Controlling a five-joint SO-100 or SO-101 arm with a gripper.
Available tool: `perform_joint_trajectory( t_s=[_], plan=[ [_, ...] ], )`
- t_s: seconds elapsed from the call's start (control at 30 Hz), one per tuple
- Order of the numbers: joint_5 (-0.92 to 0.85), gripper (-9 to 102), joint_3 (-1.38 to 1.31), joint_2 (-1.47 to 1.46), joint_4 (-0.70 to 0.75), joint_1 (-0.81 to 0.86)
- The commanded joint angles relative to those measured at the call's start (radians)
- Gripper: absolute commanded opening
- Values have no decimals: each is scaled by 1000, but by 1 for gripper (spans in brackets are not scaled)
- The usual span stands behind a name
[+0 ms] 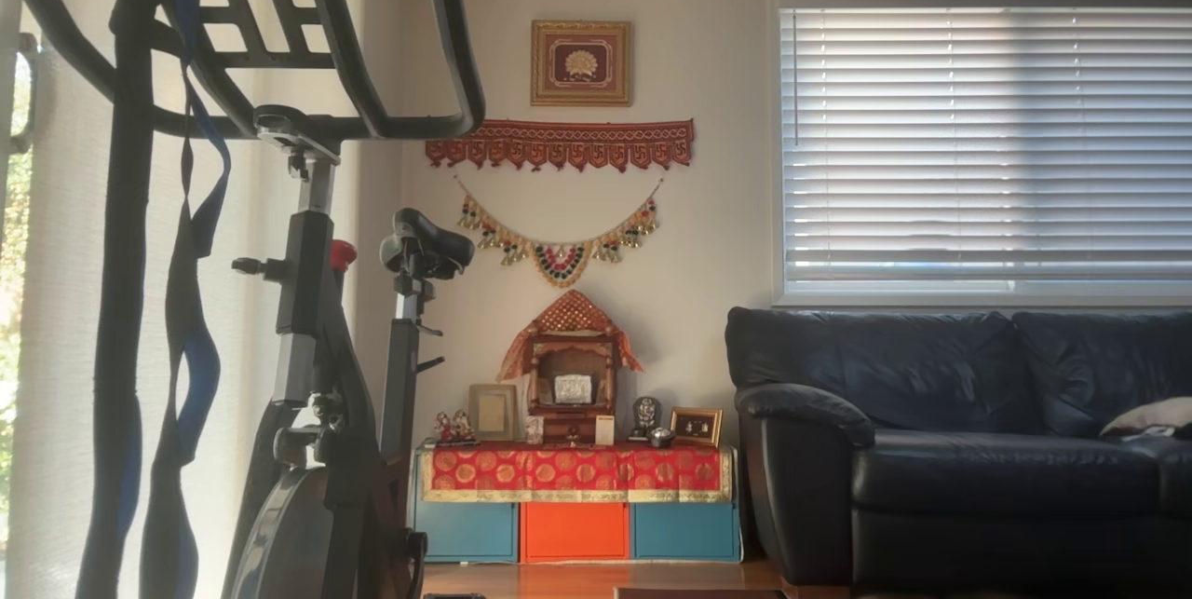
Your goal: Sort medicines into box.
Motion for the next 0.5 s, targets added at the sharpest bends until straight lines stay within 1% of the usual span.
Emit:
perform_joint_trajectory(
  t_s=[0.0, 0.17, 0.27, 0.47],
  plan=[
    [-5, 17, 2, 97, -29, 18],
    [25, 20, 67, 135, -104, 5],
    [32, 18, 110, 138, -170, -5],
    [38, 17, 155, 130, -244, -15]
  ],
)
